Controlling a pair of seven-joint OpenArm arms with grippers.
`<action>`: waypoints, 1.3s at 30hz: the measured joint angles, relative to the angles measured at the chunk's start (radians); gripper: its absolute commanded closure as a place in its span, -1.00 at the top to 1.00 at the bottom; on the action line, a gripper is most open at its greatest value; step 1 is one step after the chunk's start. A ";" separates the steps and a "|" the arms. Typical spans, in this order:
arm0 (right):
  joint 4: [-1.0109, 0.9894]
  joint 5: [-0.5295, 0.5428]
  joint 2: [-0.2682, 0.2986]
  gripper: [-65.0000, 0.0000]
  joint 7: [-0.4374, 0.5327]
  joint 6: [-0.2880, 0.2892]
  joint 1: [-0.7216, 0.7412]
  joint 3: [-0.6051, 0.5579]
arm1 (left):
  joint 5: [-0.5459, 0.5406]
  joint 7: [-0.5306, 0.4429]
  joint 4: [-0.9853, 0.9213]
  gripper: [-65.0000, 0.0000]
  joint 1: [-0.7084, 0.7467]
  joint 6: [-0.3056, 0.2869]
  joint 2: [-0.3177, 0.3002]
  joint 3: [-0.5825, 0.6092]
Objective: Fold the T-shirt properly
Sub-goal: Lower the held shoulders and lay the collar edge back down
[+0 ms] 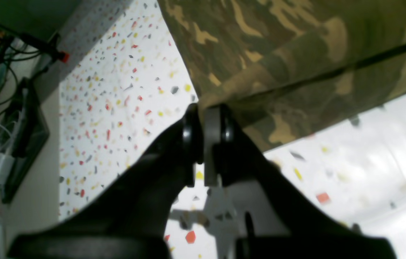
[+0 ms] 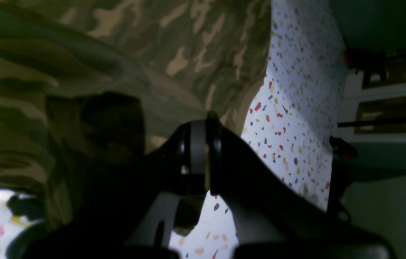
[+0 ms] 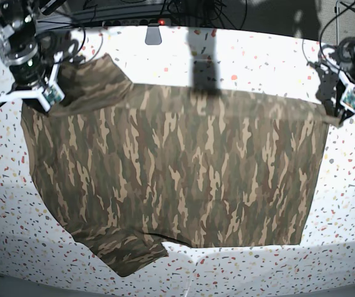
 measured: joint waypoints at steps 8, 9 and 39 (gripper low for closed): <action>-0.098 0.062 -0.002 -1.00 0.024 0.006 0.107 -0.002 | -0.029 0.037 -0.031 -1.00 -0.095 -0.051 0.032 0.006; -0.114 0.076 -0.002 -1.00 0.033 0.018 0.124 -0.003 | -0.027 0.037 -0.047 -1.00 -0.109 -0.056 0.041 0.006; -0.632 0.208 -0.013 -1.00 0.090 0.154 0.666 -0.344 | 0.008 0.037 -0.430 -1.00 -0.429 -0.149 0.128 0.006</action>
